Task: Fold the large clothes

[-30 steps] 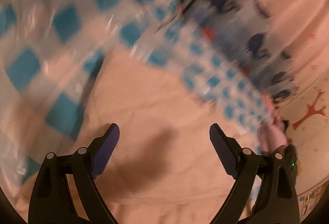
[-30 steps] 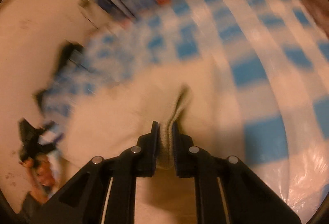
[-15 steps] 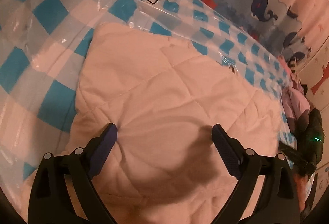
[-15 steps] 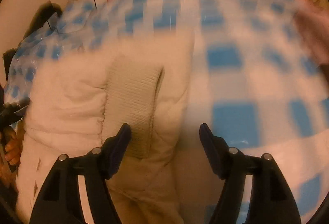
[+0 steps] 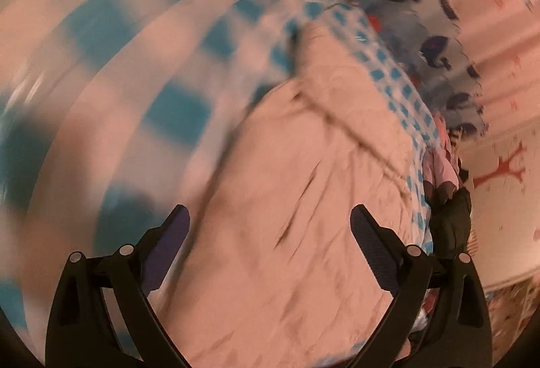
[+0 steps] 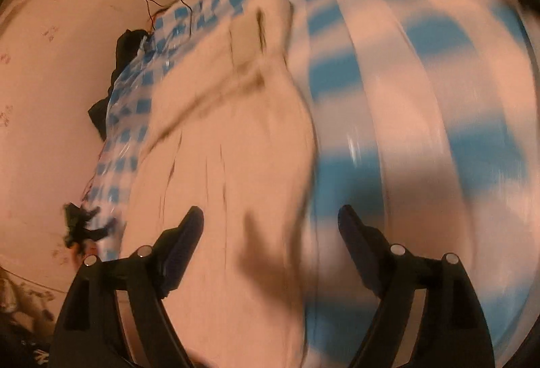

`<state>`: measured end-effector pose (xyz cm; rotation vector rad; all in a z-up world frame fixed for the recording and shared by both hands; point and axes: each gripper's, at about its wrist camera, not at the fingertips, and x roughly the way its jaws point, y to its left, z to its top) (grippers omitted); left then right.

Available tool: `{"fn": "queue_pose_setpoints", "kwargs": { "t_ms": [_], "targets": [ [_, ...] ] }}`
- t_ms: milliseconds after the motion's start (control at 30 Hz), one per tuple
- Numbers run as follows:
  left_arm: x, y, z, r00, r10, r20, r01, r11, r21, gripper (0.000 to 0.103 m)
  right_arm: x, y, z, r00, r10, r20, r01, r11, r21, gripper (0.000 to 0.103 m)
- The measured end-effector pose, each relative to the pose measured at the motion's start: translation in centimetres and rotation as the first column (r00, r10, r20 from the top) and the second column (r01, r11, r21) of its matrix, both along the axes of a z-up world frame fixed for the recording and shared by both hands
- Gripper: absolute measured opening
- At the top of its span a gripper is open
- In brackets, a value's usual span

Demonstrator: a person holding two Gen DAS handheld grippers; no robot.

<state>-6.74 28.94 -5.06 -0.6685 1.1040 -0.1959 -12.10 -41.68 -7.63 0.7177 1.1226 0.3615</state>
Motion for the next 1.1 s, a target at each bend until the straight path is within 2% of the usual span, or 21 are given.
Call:
{"fn": "queue_pose_setpoints", "kwargs": {
  "t_ms": [100, 233, 333, 400, 500, 533, 600, 733, 900, 967, 1000, 1033, 1067, 1100],
  "targets": [
    [-3.0, 0.5, -1.9, 0.999, -0.01, -0.043, 0.009, 1.0, -0.019, 0.092, -3.3, 1.0, -1.1, 0.999, 0.008, -0.043, -0.005, 0.996, 0.086, 0.079],
    [-5.6, 0.2, -4.1, 0.993, -0.038, -0.109, 0.034, 0.999, -0.042, 0.092, -5.7, 2.2, -1.9, 0.997, -0.004, -0.072, 0.016, 0.987, 0.162, 0.079],
    [-6.9, -0.7, -5.3, 0.987, -0.076, -0.144, 0.068, 0.996, -0.06, 0.092, -6.7, 2.9, -2.0, 0.995, -0.008, -0.096, 0.025, 0.983, 0.181, 0.081],
    [-7.8, -0.9, -5.3, 0.987, -0.089, -0.131, 0.08, 0.994, -0.074, 0.092, -7.5, 3.3, -2.0, 0.994, -0.004, -0.105, 0.026, 0.978, 0.206, 0.082],
    [-9.3, -0.9, -4.9, 0.99, -0.107, -0.087, 0.089, 0.978, -0.191, 0.092, -8.2, 3.4, -1.5, 0.995, 0.0, -0.102, 0.023, 0.974, 0.225, 0.084],
    [-9.7, -0.8, -4.6, 0.992, -0.108, -0.072, 0.091, 0.974, -0.208, 0.092, -8.5, 3.4, -1.5, 0.995, 0.0, -0.105, 0.025, 0.972, 0.235, 0.084],
    [-10.1, -1.0, -3.9, 0.991, -0.124, -0.041, 0.113, 0.971, -0.213, 0.092, -9.0, 3.1, -1.6, 0.993, 0.003, -0.117, 0.025, 0.972, 0.236, 0.084],
    [-10.1, -1.3, -4.0, 0.99, -0.127, -0.054, 0.113, 0.97, -0.217, 0.092, -10.0, 3.3, -2.0, 0.993, 0.05, -0.107, -0.011, 0.943, 0.333, 0.084],
    [-8.9, -2.0, -5.6, 0.983, -0.113, -0.143, 0.085, 0.978, -0.191, 0.092, -10.1, 3.5, -2.4, 0.988, 0.095, -0.126, -0.052, 0.951, 0.304, 0.084],
    [-9.0, -2.0, -5.8, 0.986, -0.095, -0.134, 0.071, 0.983, -0.171, 0.091, -10.0, 3.5, -2.6, 0.986, 0.103, -0.13, -0.058, 0.949, 0.309, 0.085],
    [-9.0, -2.2, -5.7, 0.987, -0.099, -0.129, 0.078, 0.985, -0.156, 0.083, -9.9, 3.6, -2.6, 0.986, 0.108, -0.128, -0.063, 0.949, 0.308, 0.084],
    [-9.0, -2.5, -5.8, 0.985, -0.11, -0.132, 0.091, 0.986, -0.141, 0.062, -9.7, 3.9, -2.4, 0.986, 0.116, -0.117, -0.076, 0.951, 0.299, 0.084],
    [-8.9, -2.8, -6.0, 0.98, -0.127, -0.152, 0.108, 0.986, -0.126, 0.051, -9.7, 4.1, -2.3, 0.987, 0.121, -0.108, -0.086, 0.955, 0.283, 0.077],
    [-8.9, -3.0, -6.1, 0.977, -0.134, -0.165, 0.115, 0.986, -0.125, 0.028, -9.8, 4.3, -2.2, 0.986, 0.127, -0.105, -0.095, 0.96, 0.262, 0.05]
  ]
}}
